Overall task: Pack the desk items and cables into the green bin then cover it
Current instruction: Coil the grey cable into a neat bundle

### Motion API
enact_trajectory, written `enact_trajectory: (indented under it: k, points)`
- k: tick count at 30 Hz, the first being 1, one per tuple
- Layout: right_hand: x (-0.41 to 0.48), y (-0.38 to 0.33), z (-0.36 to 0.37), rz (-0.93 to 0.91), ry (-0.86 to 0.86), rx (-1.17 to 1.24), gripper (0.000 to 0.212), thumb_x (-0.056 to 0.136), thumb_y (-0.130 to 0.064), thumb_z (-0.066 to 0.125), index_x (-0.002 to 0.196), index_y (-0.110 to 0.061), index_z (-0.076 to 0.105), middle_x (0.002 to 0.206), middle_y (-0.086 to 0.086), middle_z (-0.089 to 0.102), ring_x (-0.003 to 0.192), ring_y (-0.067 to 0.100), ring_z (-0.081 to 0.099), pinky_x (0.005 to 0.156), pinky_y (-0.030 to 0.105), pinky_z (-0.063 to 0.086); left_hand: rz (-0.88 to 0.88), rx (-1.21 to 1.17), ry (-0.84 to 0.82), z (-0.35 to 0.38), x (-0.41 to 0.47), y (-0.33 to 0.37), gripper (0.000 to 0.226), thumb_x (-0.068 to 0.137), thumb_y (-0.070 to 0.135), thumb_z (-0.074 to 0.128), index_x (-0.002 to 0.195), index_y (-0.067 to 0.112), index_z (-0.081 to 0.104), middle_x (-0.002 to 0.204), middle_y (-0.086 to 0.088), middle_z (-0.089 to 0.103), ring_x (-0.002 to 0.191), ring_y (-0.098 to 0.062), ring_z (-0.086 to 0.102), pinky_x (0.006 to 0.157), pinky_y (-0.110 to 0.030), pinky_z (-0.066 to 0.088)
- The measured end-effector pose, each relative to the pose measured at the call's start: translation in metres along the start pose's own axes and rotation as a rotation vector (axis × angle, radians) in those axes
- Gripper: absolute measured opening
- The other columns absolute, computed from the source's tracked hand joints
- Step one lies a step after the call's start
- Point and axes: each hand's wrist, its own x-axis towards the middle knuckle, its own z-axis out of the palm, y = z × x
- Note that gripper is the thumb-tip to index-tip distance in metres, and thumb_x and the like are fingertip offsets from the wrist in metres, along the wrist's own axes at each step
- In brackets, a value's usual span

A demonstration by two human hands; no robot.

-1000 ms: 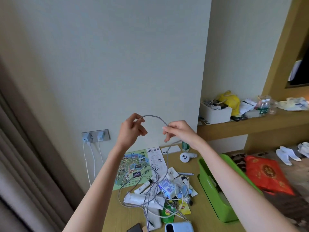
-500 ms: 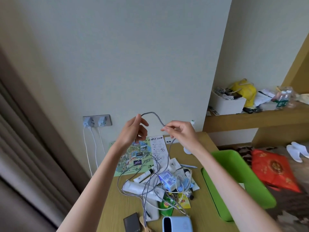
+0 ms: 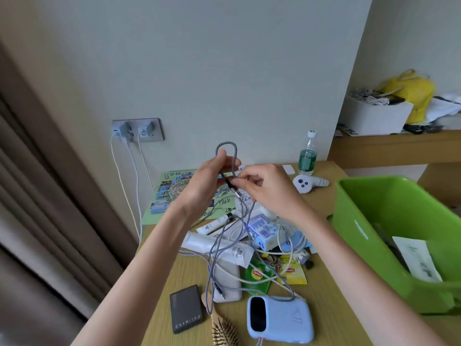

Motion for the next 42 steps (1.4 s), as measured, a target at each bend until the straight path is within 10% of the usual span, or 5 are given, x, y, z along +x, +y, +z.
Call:
enact_trajectory:
  k: [9,12,21,25,42]
  points:
    - [-0.045,0.01,-0.007,0.047,-0.008,-0.103,0.015,0.084,-0.024,0.072,0.071,-0.016,0.071,0.063,0.002,0.068,0.061,0.013,0.061,0.068,0.032,0.048,0.104,-0.552,0.022,-0.006,-0.052,-0.014,0.037,0.107,0.027,0.023,0.075,0.015,0.039,0.065,-0.001,0.038,0.055,-0.015,0.048,0.087,-0.034,0.044]
    - [-0.054,-0.003,-0.013,0.077,-0.032,0.029,0.013,0.083,-0.017,0.075,0.075,-0.007,0.071,0.066,0.011,0.067,0.063,0.017,0.059,0.069,0.036,0.052,0.123,-0.6,0.003,-0.012,-0.082,-0.002,0.036,0.107,0.028,0.024,0.075,0.017,0.037,0.06,0.004,0.026,0.045,-0.01,0.032,0.062,-0.026,0.047]
    - [-0.059,-0.065,-0.032,0.142,-0.148,0.424,0.004,0.085,-0.008,0.068,0.085,-0.007,0.071,0.087,0.003,0.069,0.086,0.01,0.061,0.095,0.031,0.048,0.292,0.044,0.13,-0.038,-0.146,0.031,0.034,0.106,0.026,0.03,0.073,0.017,0.034,0.061,0.003,0.034,0.044,-0.009,0.026,0.042,-0.021,0.025]
    - [-0.057,-0.101,-0.03,0.08,-0.124,0.48,0.005,0.087,-0.011,0.067,0.087,-0.008,0.071,0.076,-0.005,0.069,0.053,0.007,0.039,0.062,0.021,0.04,0.359,0.335,0.164,-0.03,-0.163,0.045,0.025,0.105,0.025,0.032,0.083,0.013,0.038,0.063,-0.004,0.058,0.042,-0.009,0.026,0.043,-0.021,0.022]
    - [-0.055,-0.143,-0.017,-0.256,0.193,0.223,0.013,0.078,-0.007,0.078,0.083,-0.001,0.068,0.08,0.021,0.067,0.072,0.022,0.056,0.072,0.039,0.047,0.312,0.323,-0.086,0.004,-0.182,0.052,0.031,0.103,0.037,0.038,0.098,0.01,0.051,0.066,-0.007,0.058,0.047,-0.008,0.031,0.044,-0.016,0.028]
